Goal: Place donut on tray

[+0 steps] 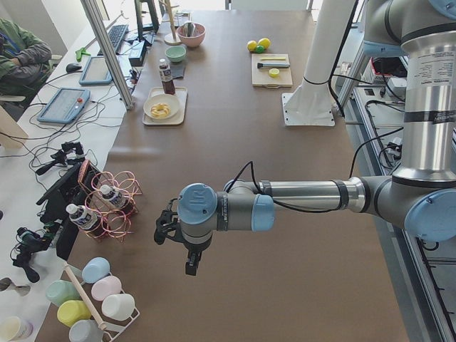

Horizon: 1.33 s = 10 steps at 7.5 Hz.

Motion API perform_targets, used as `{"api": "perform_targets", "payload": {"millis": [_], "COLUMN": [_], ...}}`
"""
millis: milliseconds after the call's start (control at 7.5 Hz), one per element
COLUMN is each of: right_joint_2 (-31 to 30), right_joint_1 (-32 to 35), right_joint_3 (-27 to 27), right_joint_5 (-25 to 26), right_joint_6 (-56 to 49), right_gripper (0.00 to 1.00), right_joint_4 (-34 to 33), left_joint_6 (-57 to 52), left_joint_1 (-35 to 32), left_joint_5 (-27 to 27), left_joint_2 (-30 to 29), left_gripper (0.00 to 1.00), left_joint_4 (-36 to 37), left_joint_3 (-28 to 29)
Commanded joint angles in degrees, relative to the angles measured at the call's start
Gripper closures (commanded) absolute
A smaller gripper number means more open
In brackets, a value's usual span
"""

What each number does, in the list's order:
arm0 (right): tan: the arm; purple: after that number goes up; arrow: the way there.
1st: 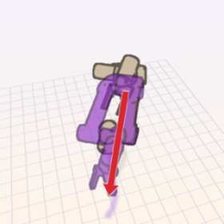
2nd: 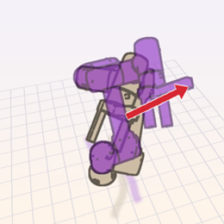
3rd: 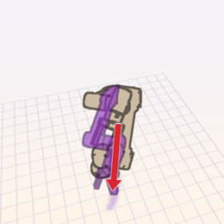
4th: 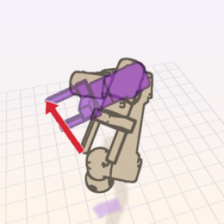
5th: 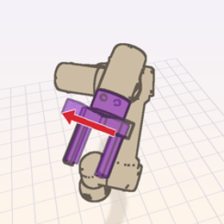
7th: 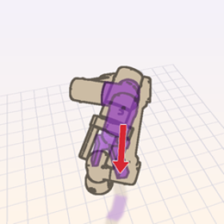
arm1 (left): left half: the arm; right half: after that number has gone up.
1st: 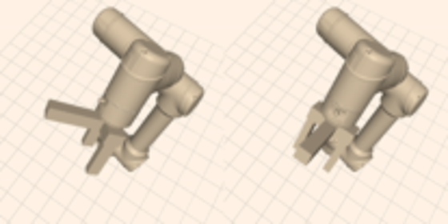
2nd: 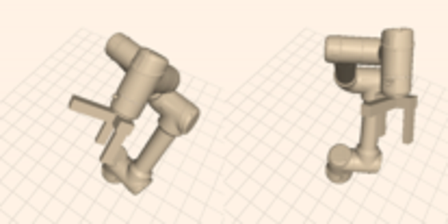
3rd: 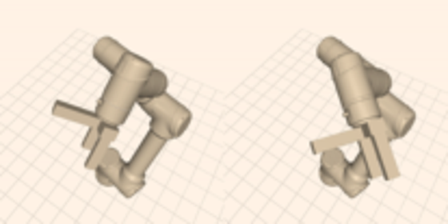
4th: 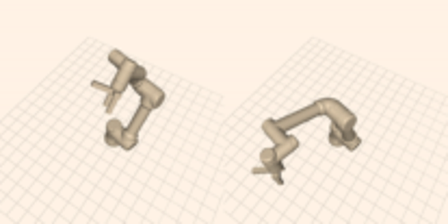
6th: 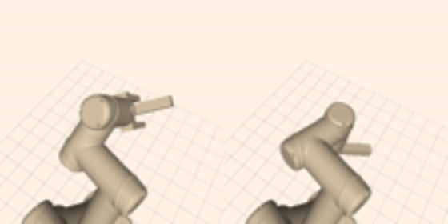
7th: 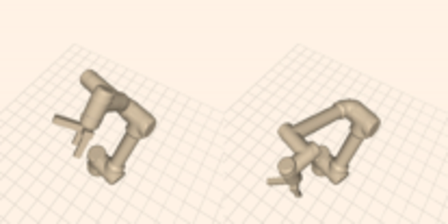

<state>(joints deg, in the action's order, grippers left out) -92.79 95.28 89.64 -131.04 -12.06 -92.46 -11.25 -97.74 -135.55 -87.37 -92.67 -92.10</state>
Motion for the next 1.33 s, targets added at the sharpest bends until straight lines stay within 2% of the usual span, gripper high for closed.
{"api": "perform_targets", "payload": {"millis": [0,133,267,1200], "right_joint_2": [0.0,-0.1,-0.1,-0.1], "right_joint_1": [0.0,0.0,0.0,0.0], "right_joint_3": [-0.1,-0.1,-0.1,-0.1], "right_joint_5": [0.1,0.1,0.1,0.1], "right_joint_6": [-0.1,-0.1,-0.1,-0.1], "right_gripper": [0.0,0.0,0.0,0.0], "right_joint_4": [0.0,0.0,0.0,0.0], "left_joint_6": [0.0,-0.1,-0.1,-0.1], "left_joint_1": [-0.1,-0.1,0.0,0.0], "left_joint_5": [0.1,1.0,4.6,4.6], "left_joint_2": [0.6,0.2,-0.2,-0.2], "left_gripper": [0.02,0.02,0.02,0.02], "left_joint_4": [0.2,0.2,0.2,-0.1], "left_joint_3": [-0.6,-0.7,-0.9,-0.8]}}
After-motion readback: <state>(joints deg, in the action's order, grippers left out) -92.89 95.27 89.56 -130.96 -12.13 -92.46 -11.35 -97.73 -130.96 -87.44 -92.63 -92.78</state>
